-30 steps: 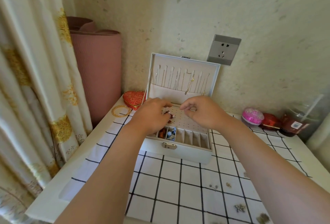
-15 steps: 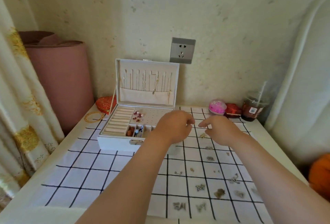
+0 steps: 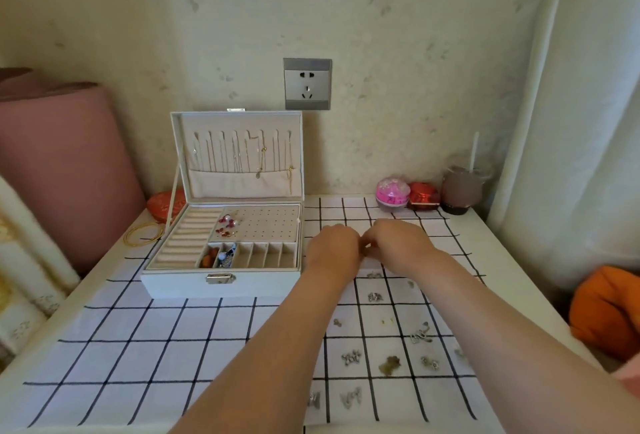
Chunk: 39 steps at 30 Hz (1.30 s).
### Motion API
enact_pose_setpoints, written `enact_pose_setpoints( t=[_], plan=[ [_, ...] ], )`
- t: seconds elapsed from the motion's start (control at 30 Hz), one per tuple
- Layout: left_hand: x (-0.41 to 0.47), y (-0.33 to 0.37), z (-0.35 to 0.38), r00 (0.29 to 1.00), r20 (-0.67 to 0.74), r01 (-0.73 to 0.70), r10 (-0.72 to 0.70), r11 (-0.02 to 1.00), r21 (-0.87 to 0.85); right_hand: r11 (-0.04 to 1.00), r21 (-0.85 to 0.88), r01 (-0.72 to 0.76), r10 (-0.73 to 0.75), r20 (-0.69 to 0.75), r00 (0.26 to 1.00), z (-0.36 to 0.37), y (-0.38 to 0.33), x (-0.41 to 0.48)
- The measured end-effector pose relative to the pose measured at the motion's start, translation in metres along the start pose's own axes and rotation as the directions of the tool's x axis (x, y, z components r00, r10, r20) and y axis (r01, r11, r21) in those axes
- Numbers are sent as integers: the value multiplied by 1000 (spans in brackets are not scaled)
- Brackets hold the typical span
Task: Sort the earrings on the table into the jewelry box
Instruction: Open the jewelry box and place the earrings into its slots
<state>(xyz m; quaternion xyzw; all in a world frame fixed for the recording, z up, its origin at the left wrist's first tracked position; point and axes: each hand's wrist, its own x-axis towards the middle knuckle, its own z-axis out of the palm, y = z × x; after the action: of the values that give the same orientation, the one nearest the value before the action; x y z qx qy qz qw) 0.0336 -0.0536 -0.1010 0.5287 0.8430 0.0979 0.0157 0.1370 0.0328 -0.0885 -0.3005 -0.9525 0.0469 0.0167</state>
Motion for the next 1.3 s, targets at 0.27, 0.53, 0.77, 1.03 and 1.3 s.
enact_pose_setpoints(
  t=[0.27,0.53,0.77,1.03,1.3],
  plan=[
    [-4,-4,-11,999,-41,-4,-1,993,-114,990,121,-72,82,-76,994,-4,-6,1],
    [-29,-51,-70,969,-230,41,-91,976,-215,848,531,-5,103,-155,983,-29,-50,6],
    [-61,-120,-98,965,-181,117,-191,928,-353,732,669,125,-25,-156,987,-37,-120,10],
    [-82,-163,-102,964,-146,145,-221,902,-407,839,522,152,-105,-118,987,-26,-165,14],
    [-84,-161,-94,987,-81,97,-140,913,-397,953,268,139,-154,33,988,-30,-158,15]
  ],
)
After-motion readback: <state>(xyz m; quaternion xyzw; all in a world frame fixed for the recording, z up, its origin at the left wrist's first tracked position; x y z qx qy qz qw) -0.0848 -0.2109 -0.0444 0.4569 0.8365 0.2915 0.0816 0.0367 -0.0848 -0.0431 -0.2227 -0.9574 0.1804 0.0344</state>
